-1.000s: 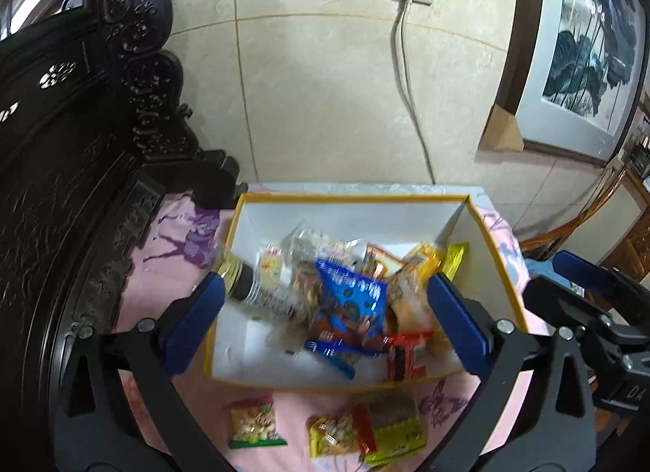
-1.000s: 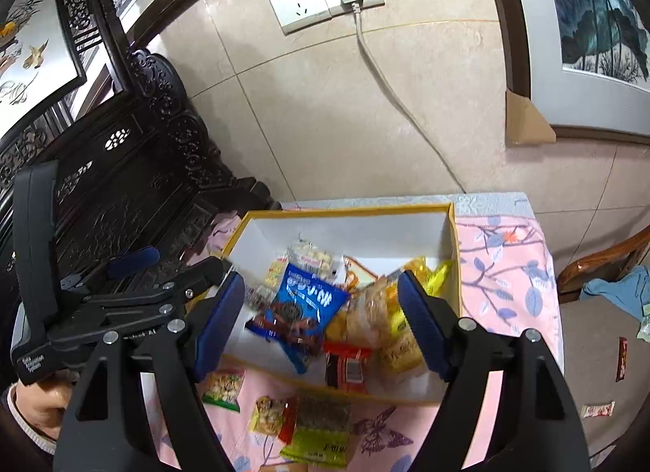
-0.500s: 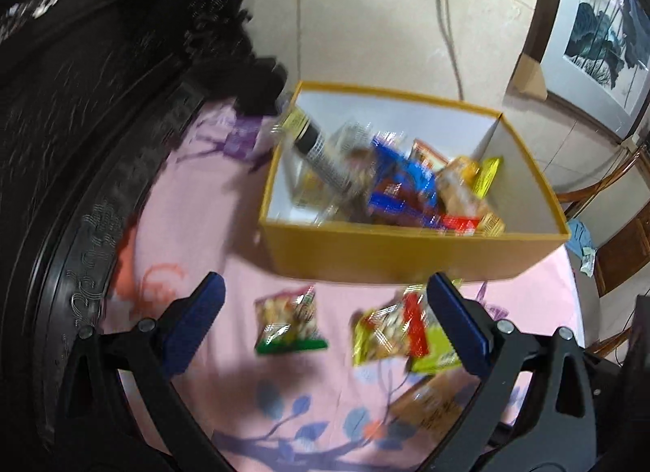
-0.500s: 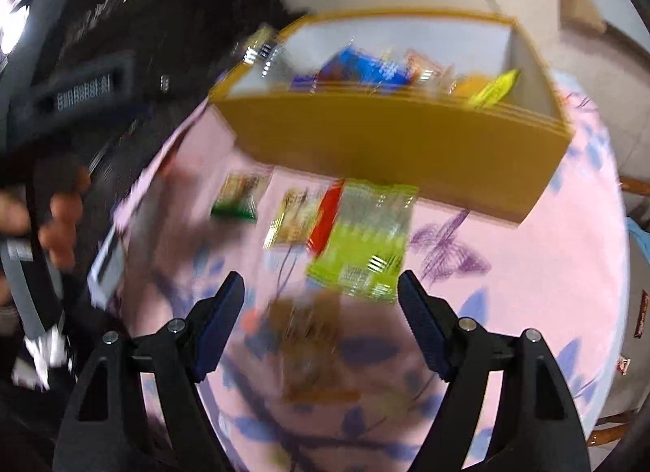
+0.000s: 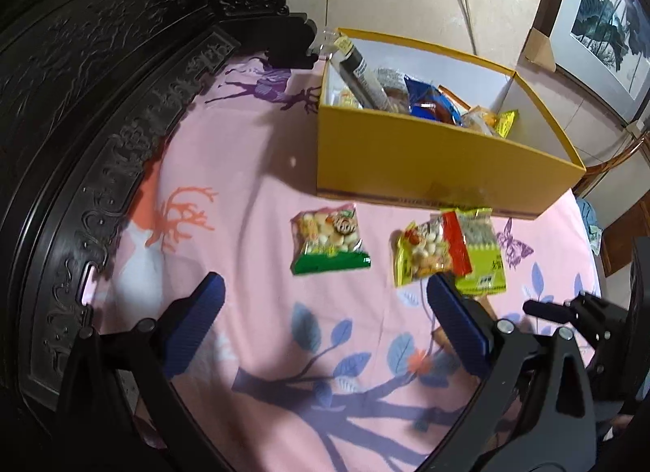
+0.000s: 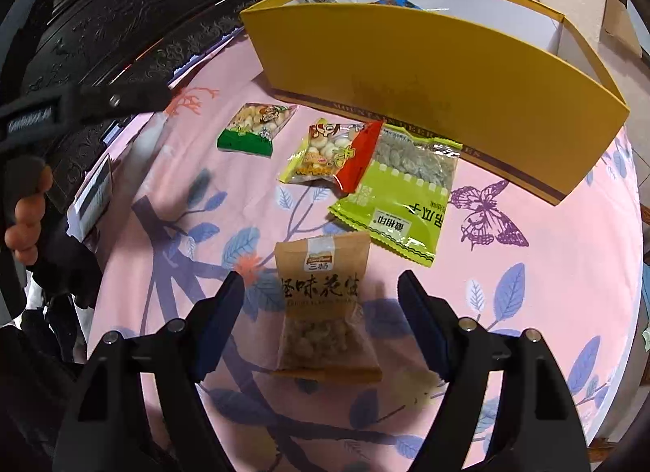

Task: Organize snacks
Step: 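Move both open tools back down to the remaining snacks on the table, then grasp the brown peanut bag with the right tool while the left tool grasps the green-labelled candy bag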

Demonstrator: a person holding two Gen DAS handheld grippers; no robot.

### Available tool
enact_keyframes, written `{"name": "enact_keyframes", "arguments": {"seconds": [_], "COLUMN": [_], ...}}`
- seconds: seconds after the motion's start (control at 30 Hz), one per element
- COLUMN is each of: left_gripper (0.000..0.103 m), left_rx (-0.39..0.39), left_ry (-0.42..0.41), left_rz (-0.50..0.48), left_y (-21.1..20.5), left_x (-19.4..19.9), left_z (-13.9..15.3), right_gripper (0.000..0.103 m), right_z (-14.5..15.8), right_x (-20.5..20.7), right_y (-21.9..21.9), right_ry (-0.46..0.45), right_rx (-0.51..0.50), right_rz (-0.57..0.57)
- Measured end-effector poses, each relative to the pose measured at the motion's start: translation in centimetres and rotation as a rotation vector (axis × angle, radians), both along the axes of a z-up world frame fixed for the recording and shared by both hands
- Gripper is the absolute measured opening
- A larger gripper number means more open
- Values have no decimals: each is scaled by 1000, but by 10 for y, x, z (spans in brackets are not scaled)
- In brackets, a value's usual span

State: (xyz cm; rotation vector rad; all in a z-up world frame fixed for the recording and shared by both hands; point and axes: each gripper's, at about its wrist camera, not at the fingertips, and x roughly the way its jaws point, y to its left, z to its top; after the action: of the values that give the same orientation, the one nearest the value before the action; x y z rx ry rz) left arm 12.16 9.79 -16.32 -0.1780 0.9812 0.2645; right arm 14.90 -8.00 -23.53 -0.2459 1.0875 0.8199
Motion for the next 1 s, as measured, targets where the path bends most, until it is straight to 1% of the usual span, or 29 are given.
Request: {"name": "enact_keyframes", "arguments": {"seconds": [0.27, 0.4, 0.47, 0.5, 0.53, 0.57, 0.6, 0.67, 0.77, 0.9, 1.0], "left_gripper": [101, 101, 101, 101, 101, 101, 101, 101, 101, 101, 101], "left_rx": [-7, -2, -5, -7, -5, -3, -3, -6, -3, 9, 35], "left_ry": [21, 31, 37, 39, 43, 47, 49, 53, 59, 51, 38], "left_rz": [8, 20, 24, 23, 23, 20, 18, 8, -14, -56, -73], "left_y": [-1, 1, 2, 3, 2, 2, 2, -1, -7, -16, -15], "left_x": [-15, -18, -18, -18, -18, -17, -17, -14, -9, -2, 10], "left_z": [-7, -8, -9, -10, -11, -12, -12, -14, -17, -19, -26], "right_gripper": [78, 78, 78, 70, 67, 58, 47, 40, 36, 35, 35], "right_z": [-15, -27, -32, -35, -37, -37, -36, -34, -32, -29, -28], "right_x": [-2, -10, -16, -19, -23, -25, -24, -22, -18, -11, -6], "right_y": [10, 22, 26, 27, 27, 24, 22, 18, 9, -11, -21], "right_ry": [-2, -28, -60, -76, -106, -118, -111, -97, -81, -44, -18], "right_rx": [-38, -95, -125, -141, -159, -150, -141, -136, -121, -88, -66], "right_rz": [42, 107, 138, 151, 168, 181, 181, 173, 138, 60, 14]}}
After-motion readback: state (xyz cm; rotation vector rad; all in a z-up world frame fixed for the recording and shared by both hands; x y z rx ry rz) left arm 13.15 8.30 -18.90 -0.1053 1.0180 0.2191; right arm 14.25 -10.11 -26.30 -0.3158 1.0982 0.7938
